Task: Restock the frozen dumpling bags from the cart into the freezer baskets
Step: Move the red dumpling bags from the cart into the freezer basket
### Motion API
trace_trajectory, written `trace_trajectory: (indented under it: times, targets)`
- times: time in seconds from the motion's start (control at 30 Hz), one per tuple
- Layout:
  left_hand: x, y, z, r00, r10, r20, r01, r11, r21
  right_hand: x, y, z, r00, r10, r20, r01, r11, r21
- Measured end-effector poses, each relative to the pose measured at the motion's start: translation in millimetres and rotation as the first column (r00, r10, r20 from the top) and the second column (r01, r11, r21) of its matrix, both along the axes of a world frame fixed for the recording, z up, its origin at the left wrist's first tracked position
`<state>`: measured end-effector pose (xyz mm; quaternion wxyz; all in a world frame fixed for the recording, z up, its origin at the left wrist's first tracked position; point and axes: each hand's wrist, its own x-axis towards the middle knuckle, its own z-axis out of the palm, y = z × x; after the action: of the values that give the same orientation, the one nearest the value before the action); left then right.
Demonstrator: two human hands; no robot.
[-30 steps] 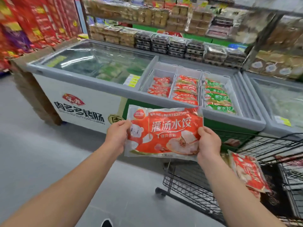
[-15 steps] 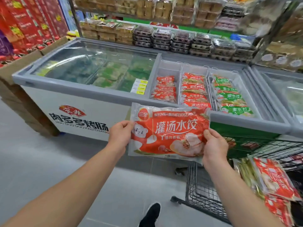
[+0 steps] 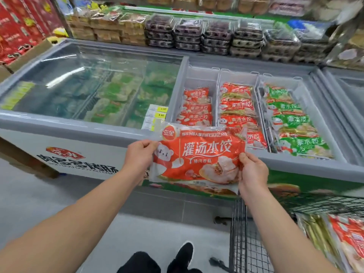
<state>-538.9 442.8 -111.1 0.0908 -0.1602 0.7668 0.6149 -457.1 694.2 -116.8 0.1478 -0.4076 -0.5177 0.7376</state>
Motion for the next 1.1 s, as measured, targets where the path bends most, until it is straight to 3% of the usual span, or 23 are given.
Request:
trace_trajectory:
  times: [0.23, 0.53, 0.7, 0.87, 1.1]
  targets:
    - [-88, 22, -19, 0.991, -0.054, 0.120, 0.055, 0.998, -0.008, -85, 29, -21, 0.989, 0.056, 0.140, -0.060, 0.998, 0.026]
    - [-236, 67, -47, 0.952, -0.167, 0.257, 0.155, 0.986, 0.067, -212, 65, -26, 0.950, 0.046, 0.309, -0.117, 0.969, 0.217]
    - [-296, 109, -55, 0.925, -0.254, 0.282, 0.262, 0.965, 0.010, -262, 91, -19, 0.929, 0.100, 0.357, -0.237, 0.901, 0.364]
    - [-364, 165, -78, 0.869, -0.324, 0.375, 0.340, 0.940, 0.023, -335, 143, -32, 0.892, 0.157, 0.424, -0.331, 0.867, 0.374]
    - [-463, 222, -143, 0.871, -0.205, 0.447, 0.270, 0.959, -0.086, -454, 191, -95, 0.796, 0.301, 0.525, -0.529, 0.768, 0.362]
